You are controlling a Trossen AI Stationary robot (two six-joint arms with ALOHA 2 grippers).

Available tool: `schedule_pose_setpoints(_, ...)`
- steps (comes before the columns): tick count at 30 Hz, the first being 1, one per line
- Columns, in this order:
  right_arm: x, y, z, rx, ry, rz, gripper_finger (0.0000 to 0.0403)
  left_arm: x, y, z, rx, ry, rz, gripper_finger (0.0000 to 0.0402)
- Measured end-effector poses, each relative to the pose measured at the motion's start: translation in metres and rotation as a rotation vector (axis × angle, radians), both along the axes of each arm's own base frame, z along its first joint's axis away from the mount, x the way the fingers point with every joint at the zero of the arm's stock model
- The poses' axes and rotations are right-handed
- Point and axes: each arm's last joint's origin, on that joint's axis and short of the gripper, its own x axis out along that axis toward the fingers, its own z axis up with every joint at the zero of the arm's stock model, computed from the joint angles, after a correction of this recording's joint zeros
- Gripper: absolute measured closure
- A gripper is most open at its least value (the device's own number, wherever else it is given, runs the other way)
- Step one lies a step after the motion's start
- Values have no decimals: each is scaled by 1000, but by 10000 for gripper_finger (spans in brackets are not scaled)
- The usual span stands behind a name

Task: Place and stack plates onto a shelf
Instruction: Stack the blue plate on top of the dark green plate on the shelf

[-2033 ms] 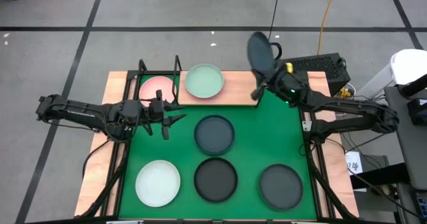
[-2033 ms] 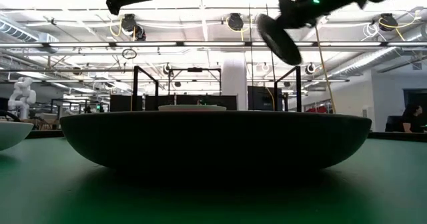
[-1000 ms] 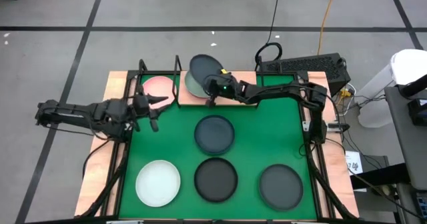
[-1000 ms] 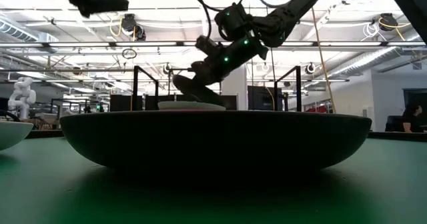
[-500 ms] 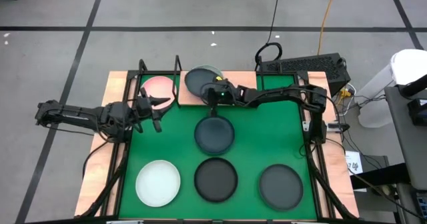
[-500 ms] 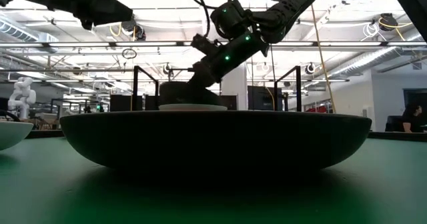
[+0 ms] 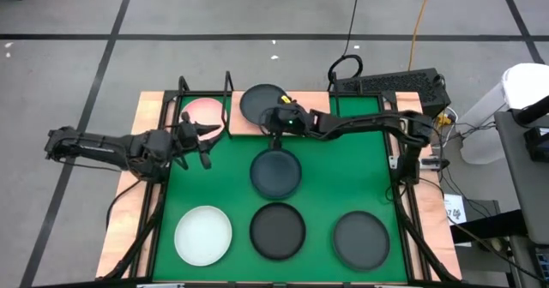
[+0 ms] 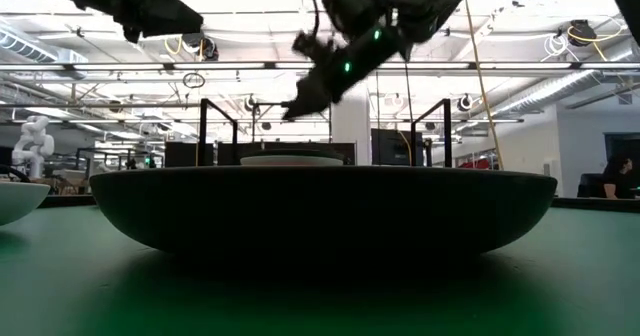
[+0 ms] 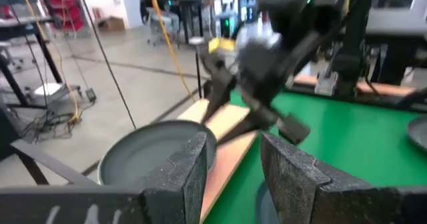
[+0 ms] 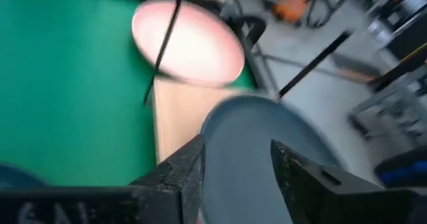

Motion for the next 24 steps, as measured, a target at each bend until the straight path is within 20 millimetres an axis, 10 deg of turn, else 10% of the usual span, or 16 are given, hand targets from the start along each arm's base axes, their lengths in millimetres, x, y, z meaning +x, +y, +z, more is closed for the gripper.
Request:
schedule_pose_setpoints(10, -48, 50, 63, -66, -22, -18, 239, 33, -23, 0, -82, 314, -107, 257)
schedule_pose_setpoints(24, -172, 116, 40, -13, -457, -11, 242, 77, -88, -76, -23, 691, -362, 257)
